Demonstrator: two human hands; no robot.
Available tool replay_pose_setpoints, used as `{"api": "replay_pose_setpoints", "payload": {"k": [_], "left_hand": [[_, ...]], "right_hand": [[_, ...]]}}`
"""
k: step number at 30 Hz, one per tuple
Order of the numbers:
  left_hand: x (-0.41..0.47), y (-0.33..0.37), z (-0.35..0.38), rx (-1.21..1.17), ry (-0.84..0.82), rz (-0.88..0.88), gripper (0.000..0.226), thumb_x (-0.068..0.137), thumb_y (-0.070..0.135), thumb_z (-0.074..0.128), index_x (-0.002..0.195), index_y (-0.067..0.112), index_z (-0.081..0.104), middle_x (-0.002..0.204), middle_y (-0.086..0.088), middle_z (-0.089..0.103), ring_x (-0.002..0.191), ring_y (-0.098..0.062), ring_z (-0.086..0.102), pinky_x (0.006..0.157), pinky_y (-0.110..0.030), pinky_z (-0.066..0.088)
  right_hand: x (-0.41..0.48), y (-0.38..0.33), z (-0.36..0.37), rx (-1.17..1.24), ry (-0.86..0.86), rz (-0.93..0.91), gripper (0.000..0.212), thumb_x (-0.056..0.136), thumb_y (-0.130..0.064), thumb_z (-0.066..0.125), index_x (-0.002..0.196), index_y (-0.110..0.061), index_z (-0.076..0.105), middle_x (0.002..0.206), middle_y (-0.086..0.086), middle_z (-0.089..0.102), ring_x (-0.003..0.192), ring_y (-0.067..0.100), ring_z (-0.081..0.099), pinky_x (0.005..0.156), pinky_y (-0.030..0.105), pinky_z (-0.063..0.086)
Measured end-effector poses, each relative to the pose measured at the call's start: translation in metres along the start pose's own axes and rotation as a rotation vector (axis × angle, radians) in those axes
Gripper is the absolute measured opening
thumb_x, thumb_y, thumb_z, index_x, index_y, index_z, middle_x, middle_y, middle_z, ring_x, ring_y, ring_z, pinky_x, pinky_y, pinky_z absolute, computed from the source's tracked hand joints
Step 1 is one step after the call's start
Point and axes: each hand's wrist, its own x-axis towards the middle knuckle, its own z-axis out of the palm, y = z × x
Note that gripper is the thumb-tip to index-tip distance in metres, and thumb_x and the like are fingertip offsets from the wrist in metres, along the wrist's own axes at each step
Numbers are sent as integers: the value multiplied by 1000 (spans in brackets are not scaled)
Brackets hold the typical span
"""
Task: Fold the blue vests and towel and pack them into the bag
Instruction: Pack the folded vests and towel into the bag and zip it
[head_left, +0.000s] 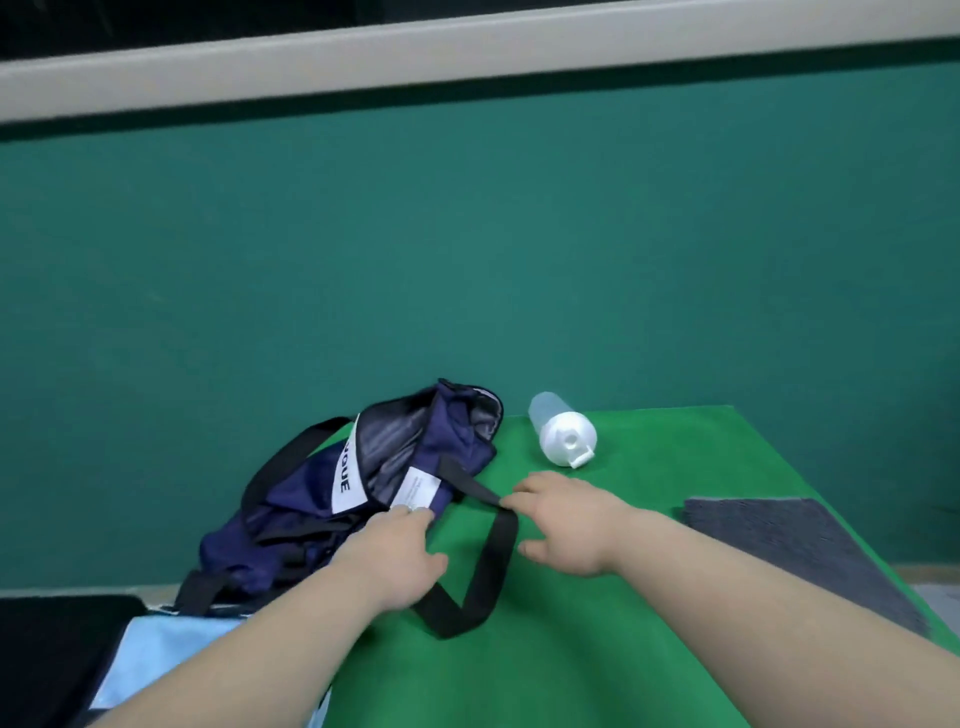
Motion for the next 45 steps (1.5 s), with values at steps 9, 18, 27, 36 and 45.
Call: {"api": "replay_pose_setpoints", "payload": {"k": [9,18,27,36,45], "left_hand": [[44,-46,-12,92,-52,5,33,88,42,50,112,21,50,128,0,54,121,-27,53,98,-41,44],[102,-71,0,424,34,-173,41,85,48,54,118,23,54,115,2,57,116,-25,37,95,-42,26],[114,-89,-3,288,-149,-263,50,87,61,53,125,29,58,140,-5,40,140,-33,22,107,-76,-10],[116,-103,-68,107,378,-180,10,96,23,43,105,26,43,142,-13,35,148,-39,9,109,-73,18],[106,-102,-172,-98,761,-111,19,98,22,41,81,20,31,88,-1,39,91,-31,45,89,-55,45]], "right_hand": [[128,-19,-12,-38,53,-115,60,88,-34,60,145,-25,47,148,-1,45,140,23,33,112,45,36],[220,-16,-17,-328,-6,-103,66,89,-18,47,152,-25,32,152,-1,38,153,27,3,117,67,-9],[232,12,-19,-295,102,8,24,96,-26,46,113,-29,62,134,-6,49,153,27,6,116,68,-9],[219,24,-83,97,446,126,6,94,-21,46,98,-18,49,92,4,59,88,33,57,70,37,45],[204,-8,-178,380,831,199,16,92,-19,52,105,-18,62,101,1,67,90,24,55,76,34,46]]}}
